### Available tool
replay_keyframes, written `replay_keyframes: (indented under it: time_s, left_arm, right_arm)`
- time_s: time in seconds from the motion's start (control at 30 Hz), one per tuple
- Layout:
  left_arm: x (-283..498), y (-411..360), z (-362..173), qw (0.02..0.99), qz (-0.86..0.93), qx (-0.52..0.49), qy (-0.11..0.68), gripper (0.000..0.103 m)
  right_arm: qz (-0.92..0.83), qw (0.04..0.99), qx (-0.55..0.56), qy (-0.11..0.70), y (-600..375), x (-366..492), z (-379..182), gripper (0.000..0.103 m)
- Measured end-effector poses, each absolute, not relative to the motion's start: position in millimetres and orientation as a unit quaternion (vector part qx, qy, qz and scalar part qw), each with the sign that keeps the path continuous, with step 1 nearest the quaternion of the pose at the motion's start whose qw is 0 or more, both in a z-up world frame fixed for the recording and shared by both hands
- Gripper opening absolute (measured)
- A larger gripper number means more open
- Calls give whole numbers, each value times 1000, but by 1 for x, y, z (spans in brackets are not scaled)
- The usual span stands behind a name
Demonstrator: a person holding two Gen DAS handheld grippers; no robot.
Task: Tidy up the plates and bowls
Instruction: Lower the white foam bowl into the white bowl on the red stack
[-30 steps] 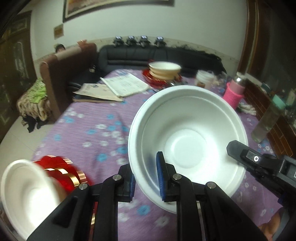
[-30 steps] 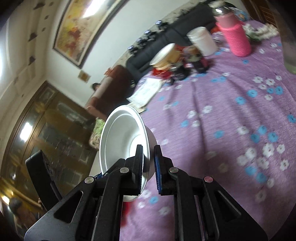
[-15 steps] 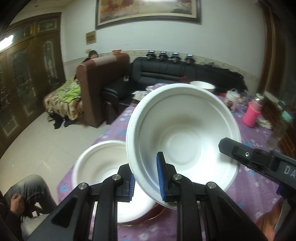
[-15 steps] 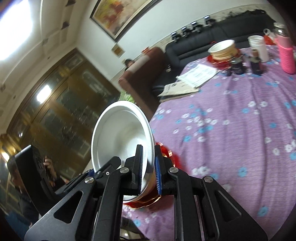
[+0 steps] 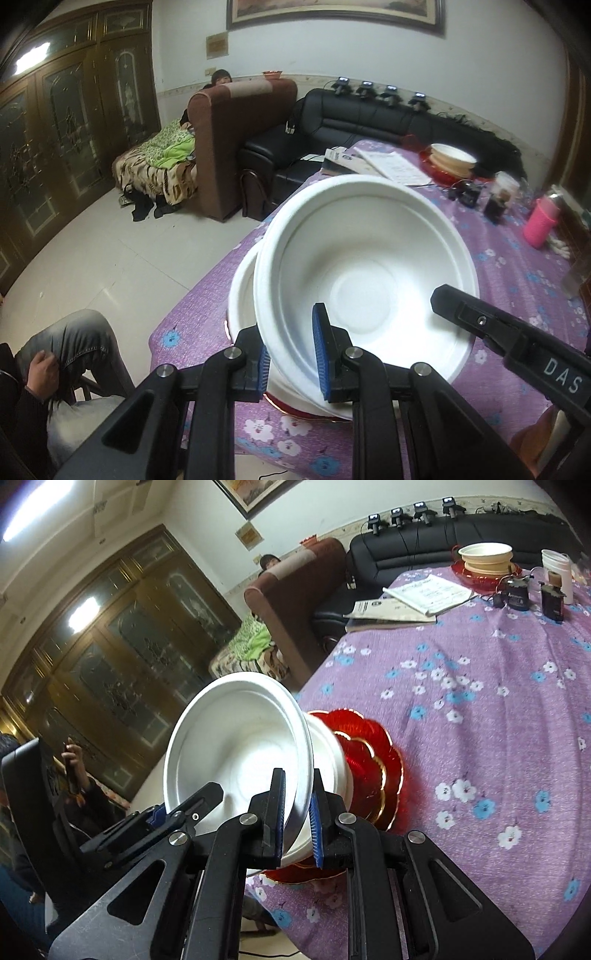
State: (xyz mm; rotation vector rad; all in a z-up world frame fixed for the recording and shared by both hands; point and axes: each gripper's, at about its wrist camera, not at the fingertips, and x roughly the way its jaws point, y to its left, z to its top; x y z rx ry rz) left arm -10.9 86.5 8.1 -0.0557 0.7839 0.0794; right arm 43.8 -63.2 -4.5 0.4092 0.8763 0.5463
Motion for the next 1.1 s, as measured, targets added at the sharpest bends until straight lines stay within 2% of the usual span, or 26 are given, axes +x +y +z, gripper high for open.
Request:
replay_keyframes:
  time_s: [1.1]
  left_arm:
    - [-2,100,-13,912,55,-24,406,20]
  right_arm:
    - [239,853,158,436,-30,63,-32,14]
